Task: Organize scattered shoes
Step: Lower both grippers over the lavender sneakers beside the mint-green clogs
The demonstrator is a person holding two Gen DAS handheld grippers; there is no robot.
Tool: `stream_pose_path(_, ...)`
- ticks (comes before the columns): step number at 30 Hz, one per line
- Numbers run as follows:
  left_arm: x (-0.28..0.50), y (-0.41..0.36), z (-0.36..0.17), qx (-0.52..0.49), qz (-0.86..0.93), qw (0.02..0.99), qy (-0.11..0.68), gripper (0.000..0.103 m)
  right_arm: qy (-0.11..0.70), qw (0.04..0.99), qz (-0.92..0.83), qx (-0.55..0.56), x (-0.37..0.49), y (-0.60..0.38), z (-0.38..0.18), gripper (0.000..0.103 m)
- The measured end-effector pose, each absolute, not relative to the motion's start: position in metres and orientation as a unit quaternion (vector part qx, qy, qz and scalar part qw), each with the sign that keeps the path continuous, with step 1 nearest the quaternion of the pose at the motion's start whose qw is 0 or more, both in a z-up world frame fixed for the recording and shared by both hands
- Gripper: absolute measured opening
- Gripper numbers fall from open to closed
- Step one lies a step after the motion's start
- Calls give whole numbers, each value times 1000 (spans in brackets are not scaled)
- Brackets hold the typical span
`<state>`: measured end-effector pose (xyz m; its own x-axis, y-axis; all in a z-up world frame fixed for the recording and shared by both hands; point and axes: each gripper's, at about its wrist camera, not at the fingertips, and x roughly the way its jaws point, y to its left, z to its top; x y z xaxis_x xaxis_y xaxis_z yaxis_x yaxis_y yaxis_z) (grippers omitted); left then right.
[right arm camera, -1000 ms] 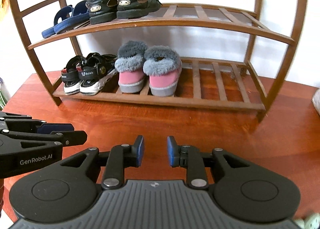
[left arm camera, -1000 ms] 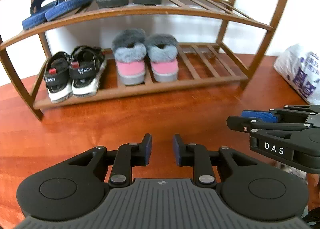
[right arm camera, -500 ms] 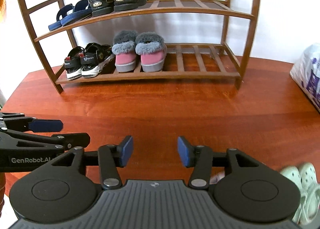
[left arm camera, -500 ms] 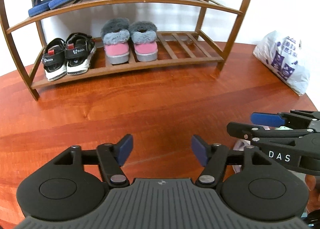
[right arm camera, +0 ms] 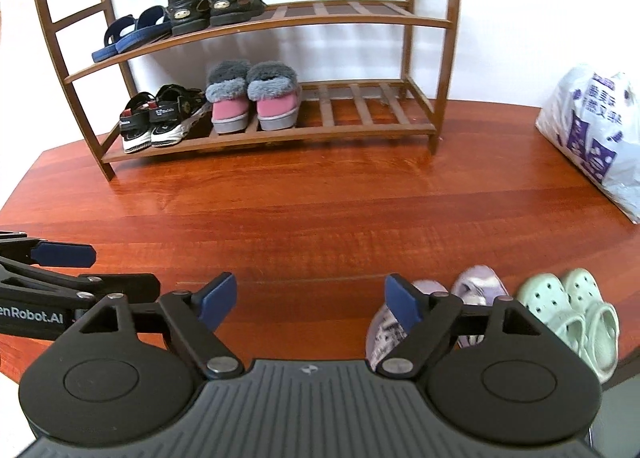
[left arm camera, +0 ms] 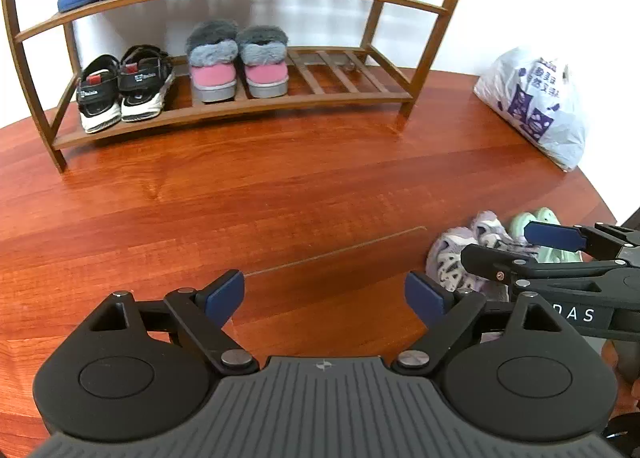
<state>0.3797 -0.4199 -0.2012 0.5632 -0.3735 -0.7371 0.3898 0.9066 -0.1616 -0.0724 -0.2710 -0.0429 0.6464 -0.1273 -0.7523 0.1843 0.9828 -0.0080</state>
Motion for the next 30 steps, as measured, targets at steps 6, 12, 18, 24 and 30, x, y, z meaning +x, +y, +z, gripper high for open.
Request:
stream_pose_path(6,371,-422,-199,10,-221,882,416,91,409,906,-103,44,-91,-287,-42,93)
stream_pose_path(12,365,-437,-207,9,-234,874,427,91,414,901,-119,47,-109,-311,-46,93)
stream_pose_path(18,359,-467,-217,13,-254,863,436,91,424,896,-129,36,-122,-346,-53,93)
stream_pose_path(24,353,-502,-229,17,-273,850,449,91,438,889,-133,28,-130,-383,-62,93)
stream_pose_path(30,355,-537,-243,15,-279,838,469,91,448,883,-135,27,-135,-420,-66,93)
